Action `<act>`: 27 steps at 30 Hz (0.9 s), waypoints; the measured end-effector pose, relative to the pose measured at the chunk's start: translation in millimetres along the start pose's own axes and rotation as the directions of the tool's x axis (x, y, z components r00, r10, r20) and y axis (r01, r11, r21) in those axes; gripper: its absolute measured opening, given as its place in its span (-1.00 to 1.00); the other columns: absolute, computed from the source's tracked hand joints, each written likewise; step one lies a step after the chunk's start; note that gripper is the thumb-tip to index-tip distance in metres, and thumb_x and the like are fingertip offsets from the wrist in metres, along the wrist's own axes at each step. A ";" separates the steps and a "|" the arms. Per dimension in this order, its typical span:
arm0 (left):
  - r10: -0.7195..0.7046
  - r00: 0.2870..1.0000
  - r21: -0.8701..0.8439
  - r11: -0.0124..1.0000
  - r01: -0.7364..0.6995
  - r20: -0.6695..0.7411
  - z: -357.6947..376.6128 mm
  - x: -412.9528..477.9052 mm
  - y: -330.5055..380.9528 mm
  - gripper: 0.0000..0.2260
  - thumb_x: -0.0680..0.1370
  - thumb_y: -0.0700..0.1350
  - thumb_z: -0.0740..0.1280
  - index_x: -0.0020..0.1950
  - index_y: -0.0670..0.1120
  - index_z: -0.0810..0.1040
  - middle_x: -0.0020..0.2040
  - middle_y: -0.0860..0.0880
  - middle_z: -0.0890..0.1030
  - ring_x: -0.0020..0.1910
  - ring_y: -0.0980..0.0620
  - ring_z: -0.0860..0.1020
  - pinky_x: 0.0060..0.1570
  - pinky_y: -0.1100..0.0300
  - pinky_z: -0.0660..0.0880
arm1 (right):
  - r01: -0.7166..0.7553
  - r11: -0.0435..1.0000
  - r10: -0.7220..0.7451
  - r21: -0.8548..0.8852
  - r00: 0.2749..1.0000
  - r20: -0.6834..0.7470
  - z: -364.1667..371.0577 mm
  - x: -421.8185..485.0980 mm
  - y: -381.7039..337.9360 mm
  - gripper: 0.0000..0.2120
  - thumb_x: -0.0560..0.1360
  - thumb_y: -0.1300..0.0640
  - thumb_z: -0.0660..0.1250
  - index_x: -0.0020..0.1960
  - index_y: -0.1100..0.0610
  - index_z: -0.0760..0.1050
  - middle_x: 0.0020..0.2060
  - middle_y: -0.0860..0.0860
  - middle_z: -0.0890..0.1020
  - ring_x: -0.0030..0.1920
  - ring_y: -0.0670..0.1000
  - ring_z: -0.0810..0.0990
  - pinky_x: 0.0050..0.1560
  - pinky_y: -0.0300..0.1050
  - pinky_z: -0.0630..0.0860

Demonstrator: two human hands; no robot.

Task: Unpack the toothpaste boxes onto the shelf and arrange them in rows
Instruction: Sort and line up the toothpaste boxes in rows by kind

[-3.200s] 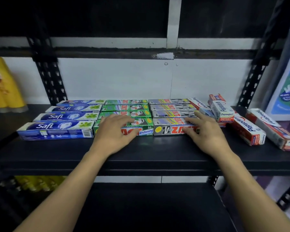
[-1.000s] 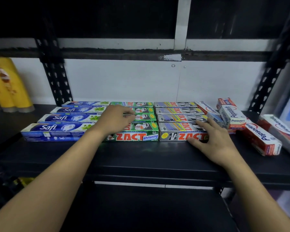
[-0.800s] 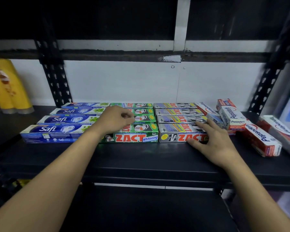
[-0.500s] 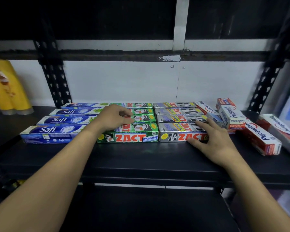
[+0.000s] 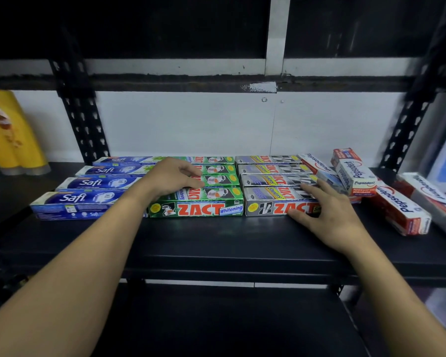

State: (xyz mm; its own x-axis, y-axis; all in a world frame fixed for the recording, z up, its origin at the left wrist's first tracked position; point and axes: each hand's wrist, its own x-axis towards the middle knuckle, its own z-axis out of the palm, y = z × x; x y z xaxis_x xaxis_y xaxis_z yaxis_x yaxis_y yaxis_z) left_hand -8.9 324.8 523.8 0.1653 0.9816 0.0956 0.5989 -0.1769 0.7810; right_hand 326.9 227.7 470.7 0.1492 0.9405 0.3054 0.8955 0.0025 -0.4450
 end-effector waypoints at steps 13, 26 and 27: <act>-0.022 0.997 0.018 1.000 0.020 0.080 -8.0 5.2 6.1 -0.68 0.36 -0.10 0.60 0.09 0.01 0.70 0.04 0.10 0.65 0.14 0.12 0.58 0.26 0.09 0.49 | 0.012 1.000 -0.012 0.004 1.000 -0.007 -0.1 0.8 1.6 -0.27 0.40 -0.31 0.38 0.50 -0.12 0.29 0.56 -0.03 0.16 0.50 0.17 0.18 0.45 0.08 0.21; -0.012 0.987 0.098 0.995 -0.004 0.163 -14.1 11.5 5.5 -0.68 0.41 -0.10 0.55 0.16 0.02 0.67 0.16 0.06 0.62 0.17 0.12 0.54 0.17 0.22 0.40 | -0.001 1.000 0.001 0.005 1.000 0.004 -3.2 -2.1 -2.5 -0.28 0.42 -0.29 0.38 0.51 -0.13 0.27 0.57 -0.05 0.14 0.50 0.18 0.16 0.44 0.09 0.22; -0.013 0.986 0.101 0.995 -0.004 0.167 -14.4 11.6 5.5 -0.68 0.41 -0.10 0.56 0.15 0.02 0.67 0.17 0.06 0.62 0.18 0.11 0.54 0.17 0.21 0.40 | 0.000 1.000 0.000 0.005 1.000 0.003 -3.1 -2.0 -2.4 -0.27 0.42 -0.29 0.38 0.51 -0.13 0.27 0.57 -0.05 0.14 0.50 0.18 0.16 0.44 0.09 0.22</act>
State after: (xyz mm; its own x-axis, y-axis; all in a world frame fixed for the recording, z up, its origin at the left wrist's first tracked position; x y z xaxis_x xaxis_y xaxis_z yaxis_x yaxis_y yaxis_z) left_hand -15.0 336.2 538.1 0.2860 0.9581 -0.0185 0.6746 -0.1875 0.7140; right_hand 325.8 224.8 473.7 0.1476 0.9414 0.3033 0.8934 0.0046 -0.4492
